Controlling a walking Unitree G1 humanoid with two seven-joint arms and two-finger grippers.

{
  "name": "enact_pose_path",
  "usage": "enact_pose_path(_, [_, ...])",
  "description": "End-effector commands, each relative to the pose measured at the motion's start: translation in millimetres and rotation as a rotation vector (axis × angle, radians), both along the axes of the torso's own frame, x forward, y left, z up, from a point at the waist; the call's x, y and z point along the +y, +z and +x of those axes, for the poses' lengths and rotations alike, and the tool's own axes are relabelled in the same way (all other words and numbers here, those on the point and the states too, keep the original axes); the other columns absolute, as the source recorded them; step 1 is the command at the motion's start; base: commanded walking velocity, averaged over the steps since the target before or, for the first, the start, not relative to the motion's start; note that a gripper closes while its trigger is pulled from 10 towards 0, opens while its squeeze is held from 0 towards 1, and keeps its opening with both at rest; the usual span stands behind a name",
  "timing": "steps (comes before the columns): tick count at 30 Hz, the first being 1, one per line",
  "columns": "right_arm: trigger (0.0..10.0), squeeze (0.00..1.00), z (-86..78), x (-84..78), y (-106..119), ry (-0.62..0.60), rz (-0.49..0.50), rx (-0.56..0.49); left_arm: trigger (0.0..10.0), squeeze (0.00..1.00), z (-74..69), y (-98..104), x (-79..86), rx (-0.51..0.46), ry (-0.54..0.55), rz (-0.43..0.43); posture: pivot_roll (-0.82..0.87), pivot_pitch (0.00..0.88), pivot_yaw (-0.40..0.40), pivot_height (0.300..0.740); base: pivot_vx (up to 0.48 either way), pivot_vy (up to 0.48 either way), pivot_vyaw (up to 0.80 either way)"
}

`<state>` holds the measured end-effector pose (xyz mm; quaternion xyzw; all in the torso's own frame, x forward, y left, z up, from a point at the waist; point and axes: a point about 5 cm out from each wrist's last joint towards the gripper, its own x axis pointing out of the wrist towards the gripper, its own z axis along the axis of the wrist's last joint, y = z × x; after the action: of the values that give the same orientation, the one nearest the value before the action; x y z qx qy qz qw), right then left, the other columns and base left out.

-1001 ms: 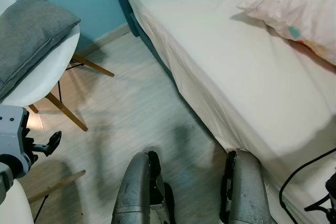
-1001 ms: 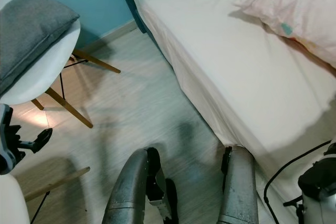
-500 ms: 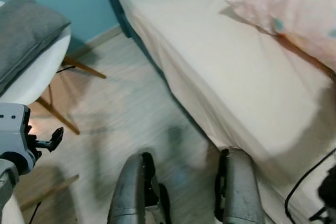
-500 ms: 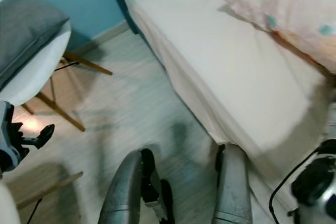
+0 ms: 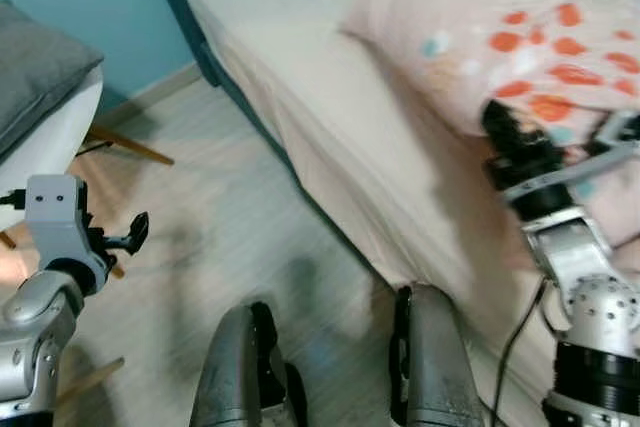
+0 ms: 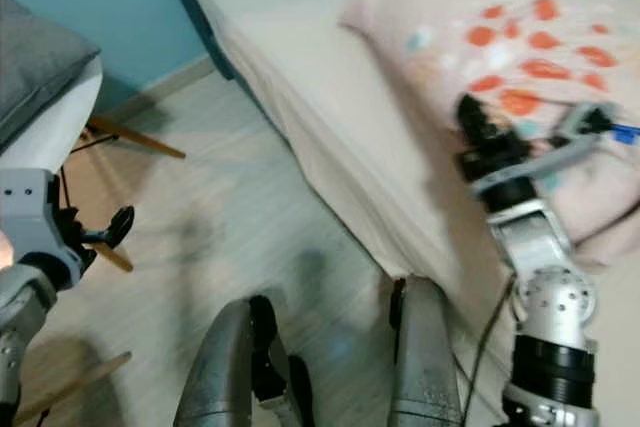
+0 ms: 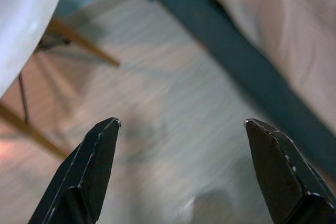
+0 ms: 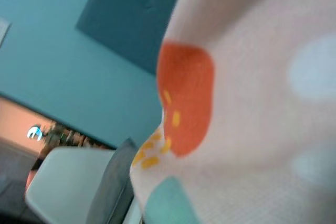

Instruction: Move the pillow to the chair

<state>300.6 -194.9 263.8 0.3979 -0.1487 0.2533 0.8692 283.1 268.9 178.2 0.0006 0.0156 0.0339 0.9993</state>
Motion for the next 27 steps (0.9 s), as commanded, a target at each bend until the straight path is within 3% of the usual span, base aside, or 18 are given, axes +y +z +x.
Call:
enact_pose_path(1, [0.0, 0.0, -23.8, 23.1, 15.2, 0.148, -0.058, -0.089, 10.0, 0.0, 2.0, -13.7, 3.5, 0.031, 0.032, -0.021, -0.07, 0.271, 0.09, 0.557, 0.0, 0.0, 0.0])
enact_pose_path(3, [0.0, 0.0, -23.8, 23.1, 15.2, 0.148, -0.058, -0.089, 10.0, 0.0, 2.0, -13.7, 3.5, 0.031, 0.032, -0.021, -0.07, 0.271, 0.09, 0.557, 0.0, 0.0, 0.0])
enact_pose_path(7, [0.0, 0.0, -51.0, 18.1, 14.4, 0.177, -0.145, -0.085, 10.0, 0.0, 14.7, -14.0, -2.6, 0.006, 0.024, -0.041, -0.1, 0.249, 0.096, 0.557, 0.0, 0.0, 0.0])
enact_pose_path(15, [0.0, 0.0, -66.2, 1.5, 5.5, 0.092, -0.225, -0.016, 10.0, 0.0, 23.0, -16.4, -7.8, -0.006, 0.012, -0.055, -0.12, 0.229, 0.107, 0.557, 0.0, 0.0, 0.0])
enact_pose_path(16, [0.0, 0.0, -72.7, -19.5, -7.2, 0.003, -0.341, 0.061, 10.0, 0.0, 28.2, -15.4, -12.5, -0.019, -0.007, -0.07, -0.12, 0.213, 0.111, 0.557, 0.0, 0.0, 0.0])
enact_pose_path(18, [0.0, 0.0, -72.7, -19.5, -7.2, 0.003, -0.341, 0.061, 10.0, 0.0, 28.2, -15.4, -12.5, -0.019, -0.007, -0.07, -0.12, 0.213, 0.111, 0.557, 0.0, 0.0, 0.0])
enact_pose_path(19, [0.0, 0.0, -77.6, -38.9, -16.5, -0.077, -0.441, 0.131, 10.0, 0.0, 32.2, -14.0, -16.3, -0.032, -0.028, -0.082, -0.12, 0.211, 0.113, 0.557, 0.0, 0.0, 0.0])
enact_pose_path(20, [0.0, 0.0, -72.8, -66.7, -27.8, -0.234, -0.542, 0.243, 10.0, 0.0, 35.9, -11.2, -21.9, -0.047, -0.07, -0.116, -0.12, 0.207, 0.112, 0.557, 0.0, 0.0, 0.0])
enact_pose_path(22, [0.0, 0.0, -72.8, -66.7, -27.8, -0.234, -0.542, 0.243, 10.0, 0.0, 35.9, -11.2, -21.9, -0.047, -0.07, -0.116, -0.12, 0.207, 0.112, 0.557, 0.0, 0.0, 0.0])
enact_pose_path(23, [0.0, 0.0, -68.8, -86.9, -37.5, -0.349, -0.606, 0.339, 10.0, 0.0, 37.9, -9.2, -26.9, -0.058, -0.106, -0.15, -0.12, 0.201, 0.108, 0.557, 0.0, 0.0, 0.0])
enact_pose_path(24, [0.0, 0.0, -64.9, -97.2, -48.9, -0.417, -0.661, 0.428, 10.0, 0.0, 39.2, -8.3, -33.0, -0.064, -0.145, -0.184, -0.12, 0.196, 0.1, 0.557, 0.0, 0.0, 0.0])
enact_pose_path(25, [0.0, 0.0, -64.9, -97.2, -48.9, -0.417, -0.661, 0.428, 10.0, 0.0, 39.2, -8.3, -33.0, -0.064, -0.145, -0.184, -0.12, 0.196, 0.1, 0.557, 0.0, 0.0, 0.0])
enact_pose_path(27, [0.0, 0.0, -63.6, -93.8, -73.4, -0.398, -0.751, 0.56, 10.0, 0.0, 38.3, -8.0, -43.6, -0.072, -0.208, -0.221, -0.12, 0.19, 0.093, 0.557, 0.0, 0.0, 0.0])
